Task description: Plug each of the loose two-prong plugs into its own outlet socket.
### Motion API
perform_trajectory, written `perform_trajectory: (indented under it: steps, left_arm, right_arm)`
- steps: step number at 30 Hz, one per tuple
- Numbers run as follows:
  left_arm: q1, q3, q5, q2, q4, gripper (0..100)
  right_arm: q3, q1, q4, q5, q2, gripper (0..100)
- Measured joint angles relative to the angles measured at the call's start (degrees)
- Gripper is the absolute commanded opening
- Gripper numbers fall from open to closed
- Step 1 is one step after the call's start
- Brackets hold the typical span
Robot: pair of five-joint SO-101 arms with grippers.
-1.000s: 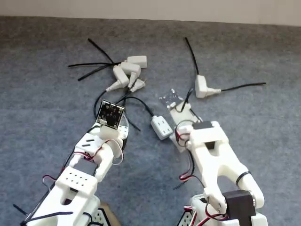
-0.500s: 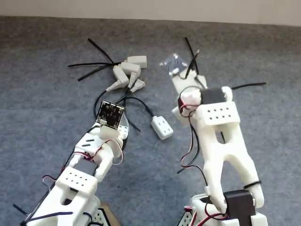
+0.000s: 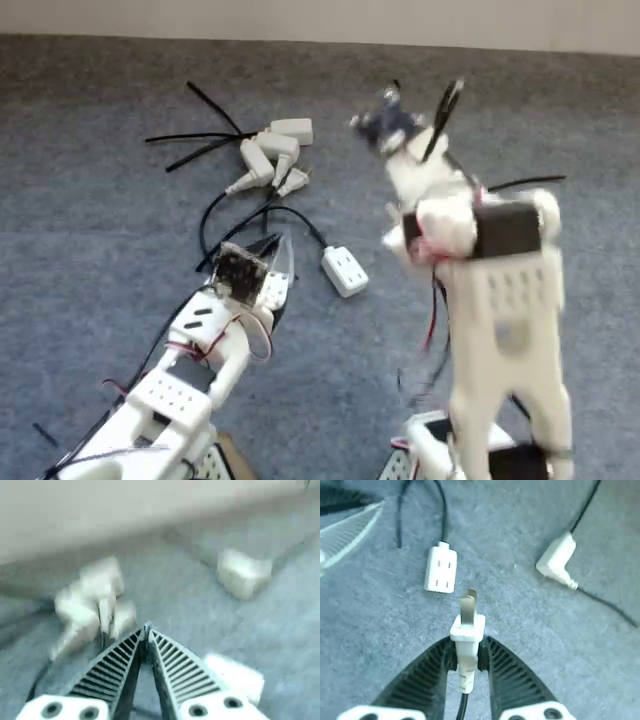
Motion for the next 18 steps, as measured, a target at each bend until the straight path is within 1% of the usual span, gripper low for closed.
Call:
perform_trajectory:
  steps: [2,5,7,9,13,18]
  left_arm:
    - [0.0,0.0,0.0,-0.1,-3.4,1]
    - [0.1,-0.3,0.0,-0.1,-4.7,1]
    - [0.5,-1.1,0.0,-0.1,-4.9,1]
    - [0.7,-2.5,0.0,-0.1,-4.9,1]
    - [4.1,-6.7,0.0,-0.1,-4.9,1]
    - [5.9,-12.9,0.0,-0.1,-4.9,1]
  right_arm:
    - [4.1,-0.8,-0.2,1.5,-6.9,0.8]
    - [12.0,-0.7,-1.4,2.4,-17.0,0.8]
    - [18.0,0.4,-4.2,2.7,-21.5,0.8]
    - [24.0,1.7,-7.7,2.7,-23.4,0.8]
    - [34.1,2.5,-14.9,2.7,-24.3,0.8]
    - [42.1,2.5,-22.9,2.7,-26.3,0.8]
